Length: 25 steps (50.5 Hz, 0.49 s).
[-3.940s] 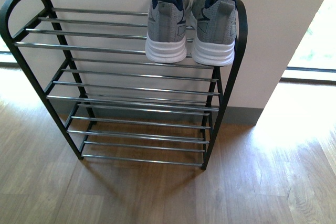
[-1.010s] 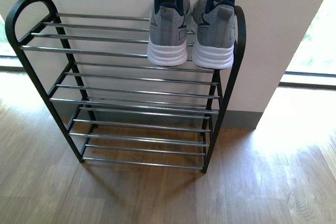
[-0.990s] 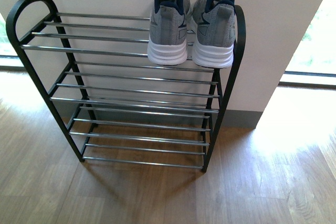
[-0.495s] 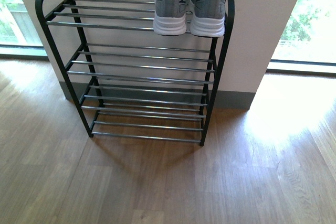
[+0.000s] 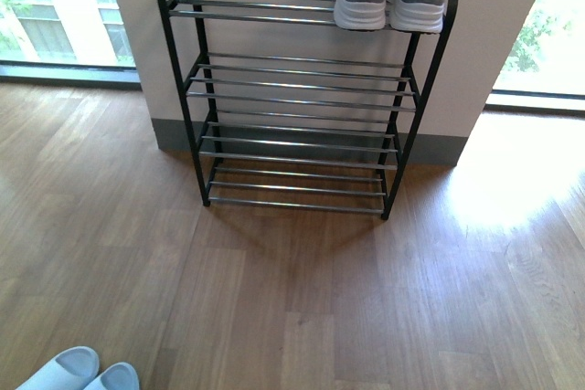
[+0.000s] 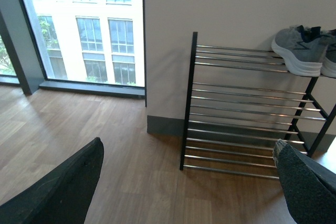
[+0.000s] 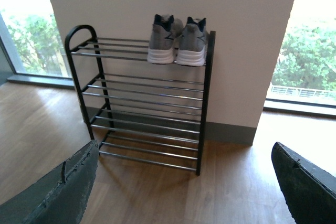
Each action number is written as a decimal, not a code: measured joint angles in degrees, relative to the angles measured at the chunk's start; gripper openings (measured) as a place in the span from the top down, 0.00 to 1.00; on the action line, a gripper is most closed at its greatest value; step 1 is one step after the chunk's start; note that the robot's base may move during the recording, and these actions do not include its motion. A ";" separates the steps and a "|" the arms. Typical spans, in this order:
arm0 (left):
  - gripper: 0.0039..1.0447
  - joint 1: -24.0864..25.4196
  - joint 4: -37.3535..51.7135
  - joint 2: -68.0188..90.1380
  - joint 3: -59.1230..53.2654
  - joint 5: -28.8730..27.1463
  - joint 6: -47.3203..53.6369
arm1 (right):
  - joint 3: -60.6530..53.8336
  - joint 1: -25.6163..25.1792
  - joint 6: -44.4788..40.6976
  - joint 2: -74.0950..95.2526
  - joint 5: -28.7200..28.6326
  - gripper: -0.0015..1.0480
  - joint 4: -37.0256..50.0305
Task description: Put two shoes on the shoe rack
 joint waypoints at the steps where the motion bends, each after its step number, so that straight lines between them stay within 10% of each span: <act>1: 0.09 0.00 0.00 0.00 0.00 -0.04 0.00 | 0.00 0.00 0.00 0.00 0.00 0.09 0.00; 25: 0.09 0.00 0.00 0.00 0.00 0.17 0.02 | 0.00 0.00 0.02 -0.02 0.26 0.09 0.00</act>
